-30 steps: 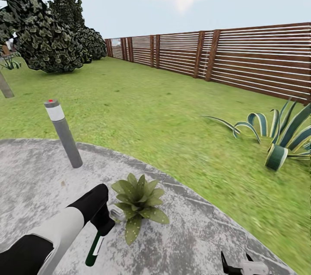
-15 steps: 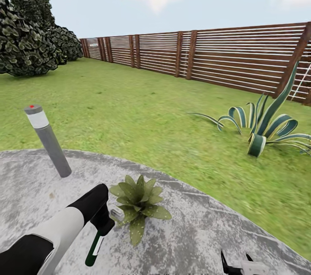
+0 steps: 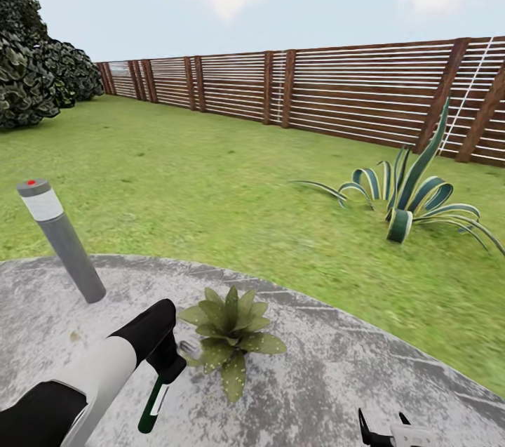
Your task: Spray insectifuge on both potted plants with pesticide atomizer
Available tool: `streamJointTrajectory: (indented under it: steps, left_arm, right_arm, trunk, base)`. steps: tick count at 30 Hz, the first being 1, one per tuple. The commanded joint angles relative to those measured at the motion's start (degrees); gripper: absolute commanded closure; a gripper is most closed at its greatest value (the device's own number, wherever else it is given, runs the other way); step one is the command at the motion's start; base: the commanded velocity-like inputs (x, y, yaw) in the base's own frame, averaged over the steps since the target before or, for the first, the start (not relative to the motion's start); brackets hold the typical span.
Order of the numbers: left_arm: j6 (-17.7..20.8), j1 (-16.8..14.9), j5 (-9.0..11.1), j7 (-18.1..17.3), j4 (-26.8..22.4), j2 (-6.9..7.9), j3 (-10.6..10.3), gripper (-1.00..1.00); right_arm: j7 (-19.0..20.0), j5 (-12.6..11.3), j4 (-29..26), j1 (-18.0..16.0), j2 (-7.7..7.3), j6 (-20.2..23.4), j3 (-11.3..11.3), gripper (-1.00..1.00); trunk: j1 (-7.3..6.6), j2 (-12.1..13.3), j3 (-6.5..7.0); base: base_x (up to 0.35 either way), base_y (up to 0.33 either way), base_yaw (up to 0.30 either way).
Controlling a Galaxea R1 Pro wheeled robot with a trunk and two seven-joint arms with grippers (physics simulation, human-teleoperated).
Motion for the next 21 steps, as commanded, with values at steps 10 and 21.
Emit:
streamJointTrajectory:
  steps: [10, 21]
  left_arm:
    - [0.12, -0.01, -0.54, -0.57, -0.12, 0.03, -0.03, 1.0]
    - [0.14, -0.01, -0.54, -0.54, -0.12, 0.03, 0.0, 1.0]
  right_arm:
    - [0.31, 0.37, 0.04, -0.04, 0.02, -0.22, -0.48, -1.0]
    - [0.31, 0.37, 0.04, -0.04, 0.02, -0.16, -0.48, -1.0]
  trunk:
    - [-0.02, -0.03, -0.05]
    - [-0.02, -0.03, -0.05]
  base:
    - [-0.022, 0.198, 0.0]
    - [-0.091, 0.3, -0.035]
